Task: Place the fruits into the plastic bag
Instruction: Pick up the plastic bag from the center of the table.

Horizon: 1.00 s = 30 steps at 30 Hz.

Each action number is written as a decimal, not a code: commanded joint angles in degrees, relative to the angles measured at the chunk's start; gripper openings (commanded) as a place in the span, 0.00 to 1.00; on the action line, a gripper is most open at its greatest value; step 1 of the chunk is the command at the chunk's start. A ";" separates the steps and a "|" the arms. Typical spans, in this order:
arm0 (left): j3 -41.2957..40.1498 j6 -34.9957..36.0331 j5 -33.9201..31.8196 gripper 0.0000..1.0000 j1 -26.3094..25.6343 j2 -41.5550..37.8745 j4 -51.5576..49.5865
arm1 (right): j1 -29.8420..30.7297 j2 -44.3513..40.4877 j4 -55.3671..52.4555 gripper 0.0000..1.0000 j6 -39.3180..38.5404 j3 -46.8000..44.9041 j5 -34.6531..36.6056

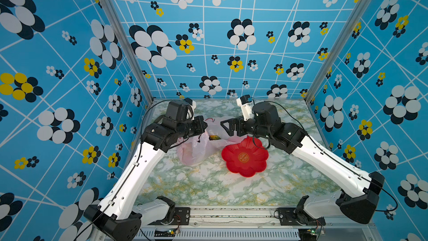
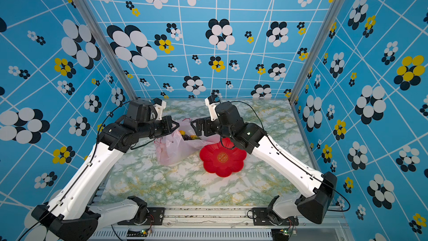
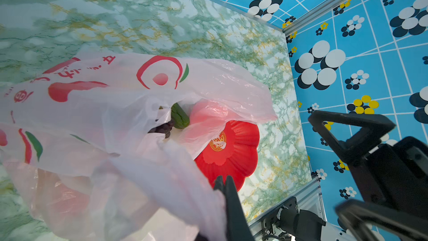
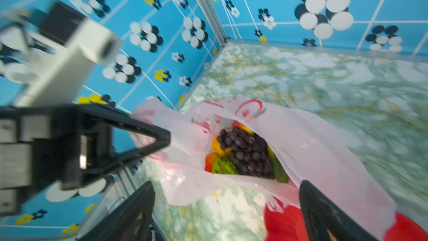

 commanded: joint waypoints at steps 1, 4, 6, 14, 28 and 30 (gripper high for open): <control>-0.78 0.02 -0.72 0.02 0.48 -0.79 -0.44 | -0.09 2.34 -16.20 0.97 -9.67 2.91 5.83; -0.78 -0.11 -0.36 0.02 0.39 -0.43 -0.25 | -0.13 2.60 -18.94 0.98 -13.72 1.34 9.61; -0.79 -0.14 -0.39 0.02 0.21 -0.24 -0.26 | -0.38 2.50 -18.77 0.99 -16.68 -0.06 12.00; -1.48 -0.31 -0.11 0.02 0.10 -0.17 -0.35 | -5.19 8.58 -17.17 0.96 -19.86 -1.72 12.09; 2.88 -0.08 0.06 0.02 3.10 2.17 0.76 | -7.49 17.71 -9.17 0.00 -19.41 16.16 11.72; 6.69 0.02 0.44 0.02 4.74 4.65 1.30 | -8.30 18.16 -8.33 0.00 -17.95 20.53 11.51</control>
